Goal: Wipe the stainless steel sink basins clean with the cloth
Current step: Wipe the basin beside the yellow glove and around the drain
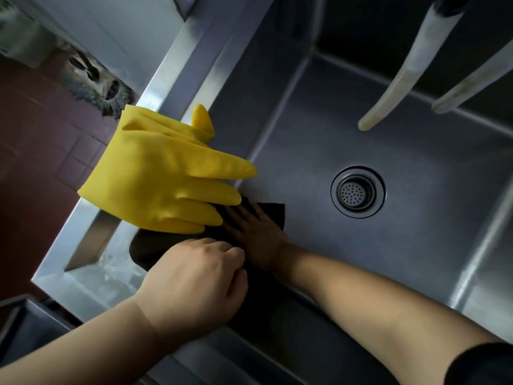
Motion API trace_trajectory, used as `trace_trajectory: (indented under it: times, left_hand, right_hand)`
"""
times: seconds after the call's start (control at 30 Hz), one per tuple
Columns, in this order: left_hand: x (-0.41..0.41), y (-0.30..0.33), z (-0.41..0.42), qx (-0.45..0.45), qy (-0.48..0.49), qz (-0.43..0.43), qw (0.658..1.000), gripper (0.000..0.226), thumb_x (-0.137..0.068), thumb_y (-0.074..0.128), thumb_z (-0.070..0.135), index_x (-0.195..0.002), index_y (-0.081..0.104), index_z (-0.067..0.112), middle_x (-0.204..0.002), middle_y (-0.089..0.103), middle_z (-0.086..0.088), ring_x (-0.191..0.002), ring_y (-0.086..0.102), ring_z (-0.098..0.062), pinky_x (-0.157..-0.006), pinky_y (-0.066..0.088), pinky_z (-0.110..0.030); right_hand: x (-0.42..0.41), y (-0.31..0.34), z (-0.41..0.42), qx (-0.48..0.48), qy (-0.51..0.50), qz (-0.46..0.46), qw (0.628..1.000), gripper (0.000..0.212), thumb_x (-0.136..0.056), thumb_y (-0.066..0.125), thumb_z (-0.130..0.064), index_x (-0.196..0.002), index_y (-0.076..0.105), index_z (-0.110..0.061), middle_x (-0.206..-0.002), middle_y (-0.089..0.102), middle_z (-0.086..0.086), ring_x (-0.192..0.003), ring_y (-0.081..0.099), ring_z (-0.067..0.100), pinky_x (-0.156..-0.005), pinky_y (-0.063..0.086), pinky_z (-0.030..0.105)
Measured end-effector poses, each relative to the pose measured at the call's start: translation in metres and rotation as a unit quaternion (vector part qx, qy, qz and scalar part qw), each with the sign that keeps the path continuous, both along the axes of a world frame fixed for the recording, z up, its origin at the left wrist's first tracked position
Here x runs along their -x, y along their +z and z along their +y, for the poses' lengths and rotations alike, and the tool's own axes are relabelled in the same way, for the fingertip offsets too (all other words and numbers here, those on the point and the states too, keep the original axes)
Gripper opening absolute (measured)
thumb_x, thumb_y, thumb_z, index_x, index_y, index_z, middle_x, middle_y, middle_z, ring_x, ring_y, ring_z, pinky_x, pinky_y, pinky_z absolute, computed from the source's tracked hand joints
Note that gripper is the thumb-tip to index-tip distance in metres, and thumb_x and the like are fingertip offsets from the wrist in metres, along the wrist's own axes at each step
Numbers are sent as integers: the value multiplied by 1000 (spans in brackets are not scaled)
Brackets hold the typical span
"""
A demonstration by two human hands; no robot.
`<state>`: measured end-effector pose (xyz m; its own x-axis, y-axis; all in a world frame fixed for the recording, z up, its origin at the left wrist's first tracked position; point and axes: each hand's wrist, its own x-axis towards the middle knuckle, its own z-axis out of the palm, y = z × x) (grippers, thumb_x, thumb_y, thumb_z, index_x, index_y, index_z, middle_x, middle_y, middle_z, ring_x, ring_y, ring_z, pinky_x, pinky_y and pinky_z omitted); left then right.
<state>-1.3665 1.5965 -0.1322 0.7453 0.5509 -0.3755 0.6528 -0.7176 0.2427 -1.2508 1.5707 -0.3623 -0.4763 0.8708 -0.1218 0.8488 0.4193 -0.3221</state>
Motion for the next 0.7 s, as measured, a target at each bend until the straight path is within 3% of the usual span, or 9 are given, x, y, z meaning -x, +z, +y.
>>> trace_trajectory:
  times: [0.2,0.4,0.5,0.6,0.7]
  left_hand:
    - [-1,3,-2,-10,-3,6,1000,27,-81,42,36,-59,51,22,-55,52,5,-52,53,-17,-47,36,-27]
    - [-2,2,-4,-23,-6,-1,1000,33,-81,38,36,-56,49,18,-52,52,0,-49,54,-23,-44,40,-29]
    - [-2,4,-4,-24,-7,-13,1000,35,-82,37,37,-55,49,18,-51,51,1,-48,53,-21,-44,40,-29]
    - [-2,5,-4,-27,-2,-25,999,35,-82,37,37,-54,48,19,-50,50,2,-47,53,-21,-43,38,-27]
    - [-1,4,-4,-28,-2,-20,999,35,-81,36,38,-54,47,19,-50,50,2,-48,53,-23,-43,38,-28]
  right_hand:
    - [-36,14,-45,4,85,-29,996,58,-86,50,-37,-141,44,-19,-149,40,10,-139,34,30,-114,10,46]
    - [-125,40,-147,69,84,-138,985,66,-84,37,-52,-145,32,-27,-151,29,2,-142,19,25,-115,2,46]
    - [-168,57,-190,133,29,-193,972,74,-81,35,-57,-147,23,-26,-148,36,3,-146,5,28,-115,3,48]
    - [-188,68,-205,192,-54,-208,958,85,-80,34,-58,-153,6,-23,-154,23,5,-147,-3,27,-114,6,48]
    - [-178,72,-195,238,-124,-212,940,79,-80,33,-59,-147,24,-19,-154,23,13,-147,-4,30,-113,8,50]
